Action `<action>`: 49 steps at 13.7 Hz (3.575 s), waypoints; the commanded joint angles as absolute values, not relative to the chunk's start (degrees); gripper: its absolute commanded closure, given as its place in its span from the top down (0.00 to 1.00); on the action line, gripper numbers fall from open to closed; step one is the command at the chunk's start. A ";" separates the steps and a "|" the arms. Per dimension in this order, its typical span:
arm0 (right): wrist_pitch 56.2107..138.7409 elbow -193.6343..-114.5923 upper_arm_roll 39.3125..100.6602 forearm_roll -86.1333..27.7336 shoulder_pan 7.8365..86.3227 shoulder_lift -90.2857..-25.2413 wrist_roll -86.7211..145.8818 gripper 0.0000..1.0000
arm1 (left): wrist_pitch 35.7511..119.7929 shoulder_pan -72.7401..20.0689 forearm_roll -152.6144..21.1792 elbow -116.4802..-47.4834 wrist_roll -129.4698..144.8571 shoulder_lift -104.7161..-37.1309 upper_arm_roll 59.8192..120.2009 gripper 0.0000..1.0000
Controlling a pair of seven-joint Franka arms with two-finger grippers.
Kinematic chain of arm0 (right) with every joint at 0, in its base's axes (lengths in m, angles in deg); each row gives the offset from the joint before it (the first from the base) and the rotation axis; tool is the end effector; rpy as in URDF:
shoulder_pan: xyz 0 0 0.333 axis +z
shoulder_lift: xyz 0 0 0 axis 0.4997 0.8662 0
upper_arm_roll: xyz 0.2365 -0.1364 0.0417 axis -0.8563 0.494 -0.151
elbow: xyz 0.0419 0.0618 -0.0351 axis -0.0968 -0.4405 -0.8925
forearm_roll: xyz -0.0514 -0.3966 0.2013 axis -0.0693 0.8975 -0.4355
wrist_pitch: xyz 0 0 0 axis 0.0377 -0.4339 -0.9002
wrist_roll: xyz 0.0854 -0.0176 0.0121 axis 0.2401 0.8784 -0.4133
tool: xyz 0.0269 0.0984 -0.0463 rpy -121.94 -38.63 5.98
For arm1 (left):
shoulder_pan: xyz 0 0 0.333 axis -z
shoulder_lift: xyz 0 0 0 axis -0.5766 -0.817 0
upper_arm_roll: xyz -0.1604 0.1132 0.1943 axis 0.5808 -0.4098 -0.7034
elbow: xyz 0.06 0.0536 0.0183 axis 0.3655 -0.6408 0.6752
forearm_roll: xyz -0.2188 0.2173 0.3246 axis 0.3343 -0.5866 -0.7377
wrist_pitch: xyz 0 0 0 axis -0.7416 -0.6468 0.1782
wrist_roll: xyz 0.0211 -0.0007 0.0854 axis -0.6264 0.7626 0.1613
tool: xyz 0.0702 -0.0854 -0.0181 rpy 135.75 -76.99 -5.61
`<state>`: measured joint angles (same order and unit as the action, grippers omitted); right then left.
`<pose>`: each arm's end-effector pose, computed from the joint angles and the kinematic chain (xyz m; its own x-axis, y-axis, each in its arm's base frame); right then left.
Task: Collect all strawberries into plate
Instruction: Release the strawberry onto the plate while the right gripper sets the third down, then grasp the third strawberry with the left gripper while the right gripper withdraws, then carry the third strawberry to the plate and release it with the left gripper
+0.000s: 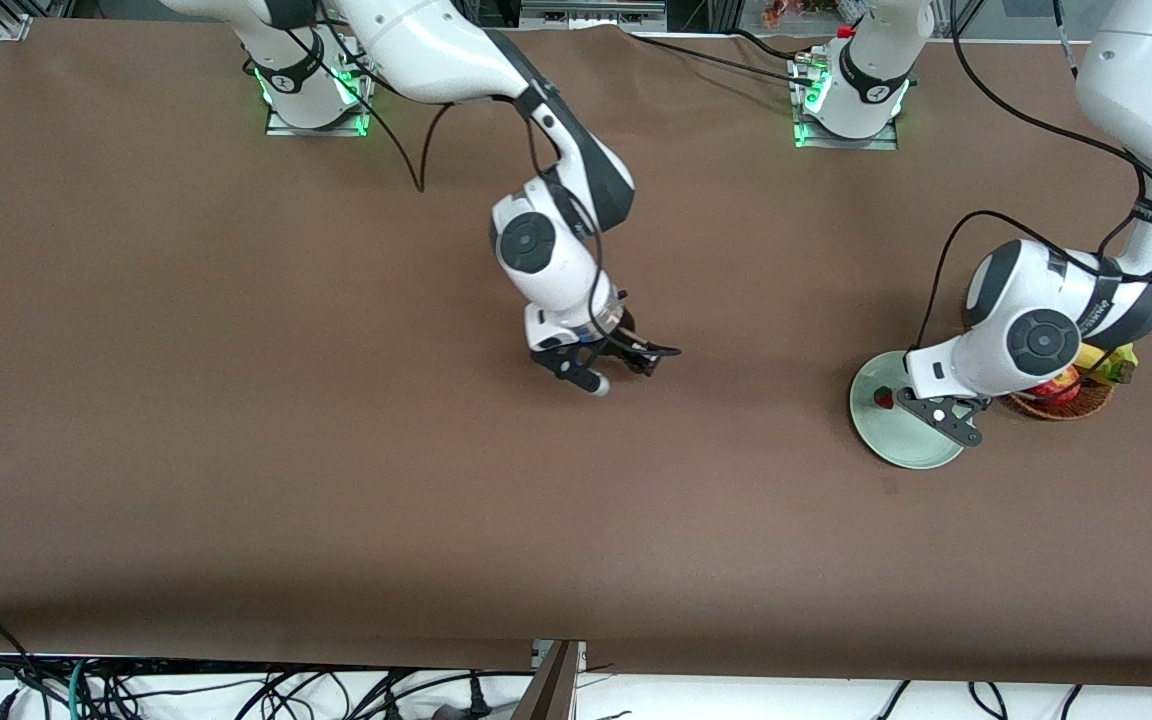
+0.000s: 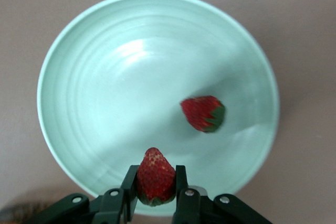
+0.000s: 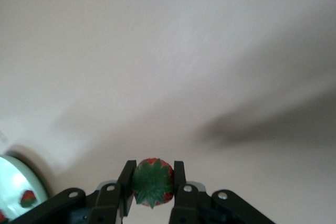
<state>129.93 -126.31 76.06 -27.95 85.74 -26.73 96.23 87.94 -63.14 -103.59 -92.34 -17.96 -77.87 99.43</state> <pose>0.5527 0.5834 0.1759 0.8097 -0.5701 -0.1395 -0.5636 -0.6889 -0.4558 0.6232 0.0102 0.1292 0.7915 -0.5778 -0.1993 -0.5929 -0.8050 -0.0211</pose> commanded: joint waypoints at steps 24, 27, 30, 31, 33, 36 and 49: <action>61.92 -142.77 75.57 0.60 51.31 -80.14 51.85 0.99 | 101.12 -58.24 -92.55 -102.67 30.41 -79.04 115.45 1.00; 63.06 -147.89 69.99 3.16 43.35 -84.74 47.37 0.99 | 104.48 -56.05 -99.11 -102.86 31.21 -80.28 113.80 0.99; 65.17 -148.26 70.16 6.67 43.43 -84.83 45.69 0.99 | 104.66 -55.95 -104.40 -102.86 32.00 -82.21 112.91 0.88; 65.35 -148.17 70.16 6.77 43.43 -84.66 45.51 0.99 | 104.75 -55.95 -104.85 -102.86 32.00 -82.22 112.73 0.82; 66.49 -147.82 70.08 8.08 43.60 -84.13 45.33 0.99 | 104.23 -55.95 -104.86 -102.85 32.27 -82.04 112.73 0.43; 67.19 -147.55 70.16 8.26 43.78 -84.04 45.33 0.99 | 103.78 -56.04 -104.86 -102.86 32.88 -81.95 112.91 0.03; 66.49 -142.98 70.25 7.82 43.34 -79.82 45.51 0.99 | 77.24 -62.89 -104.06 -84.15 -12.42 -78.78 112.91 0.00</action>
<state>67.02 -145.00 70.66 7.46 43.96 -80.22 45.71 77.89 -60.62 -103.89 -87.08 -2.48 -75.87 112.85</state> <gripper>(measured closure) 0.004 0.665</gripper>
